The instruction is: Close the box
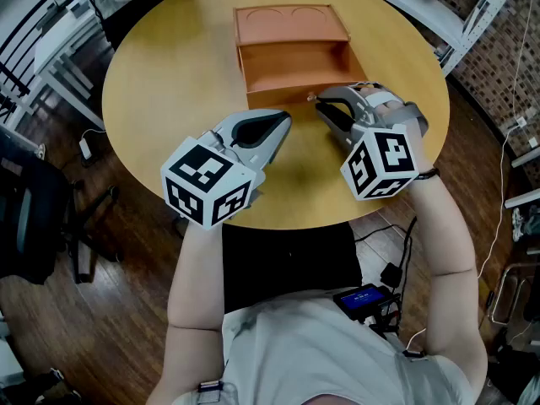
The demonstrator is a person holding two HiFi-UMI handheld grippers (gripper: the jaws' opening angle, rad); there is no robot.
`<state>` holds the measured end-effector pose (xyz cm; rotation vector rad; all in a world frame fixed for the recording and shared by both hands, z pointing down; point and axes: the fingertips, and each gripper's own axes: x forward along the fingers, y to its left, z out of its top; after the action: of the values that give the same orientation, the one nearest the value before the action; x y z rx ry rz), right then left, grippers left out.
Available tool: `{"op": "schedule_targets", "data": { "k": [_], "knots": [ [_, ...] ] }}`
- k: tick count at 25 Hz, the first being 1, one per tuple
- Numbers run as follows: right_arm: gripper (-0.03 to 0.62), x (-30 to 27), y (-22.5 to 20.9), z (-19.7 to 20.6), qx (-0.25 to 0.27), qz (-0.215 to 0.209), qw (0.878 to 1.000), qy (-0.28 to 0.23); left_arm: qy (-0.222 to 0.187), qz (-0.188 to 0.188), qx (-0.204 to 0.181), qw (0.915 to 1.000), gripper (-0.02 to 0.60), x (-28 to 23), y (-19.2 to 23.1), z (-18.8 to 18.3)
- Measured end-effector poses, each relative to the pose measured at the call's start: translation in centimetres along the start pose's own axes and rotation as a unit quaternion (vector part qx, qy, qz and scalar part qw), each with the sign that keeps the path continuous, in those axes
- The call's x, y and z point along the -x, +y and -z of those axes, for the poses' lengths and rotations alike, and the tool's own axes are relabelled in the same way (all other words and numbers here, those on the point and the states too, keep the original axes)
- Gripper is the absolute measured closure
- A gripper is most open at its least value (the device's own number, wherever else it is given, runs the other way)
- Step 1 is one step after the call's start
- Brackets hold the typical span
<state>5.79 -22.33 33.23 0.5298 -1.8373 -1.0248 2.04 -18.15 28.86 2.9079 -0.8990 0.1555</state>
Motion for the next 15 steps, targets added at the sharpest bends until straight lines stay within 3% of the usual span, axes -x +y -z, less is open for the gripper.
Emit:
{"op": "schedule_targets", "data": {
  "k": [15],
  "knots": [
    [0.522,-3.9,0.9,1.3,0.102,0.043,0.987,0.118,0.006,0.01,-0.007,0.9999,0.581,0.1,0.5,0.1]
  ]
}}
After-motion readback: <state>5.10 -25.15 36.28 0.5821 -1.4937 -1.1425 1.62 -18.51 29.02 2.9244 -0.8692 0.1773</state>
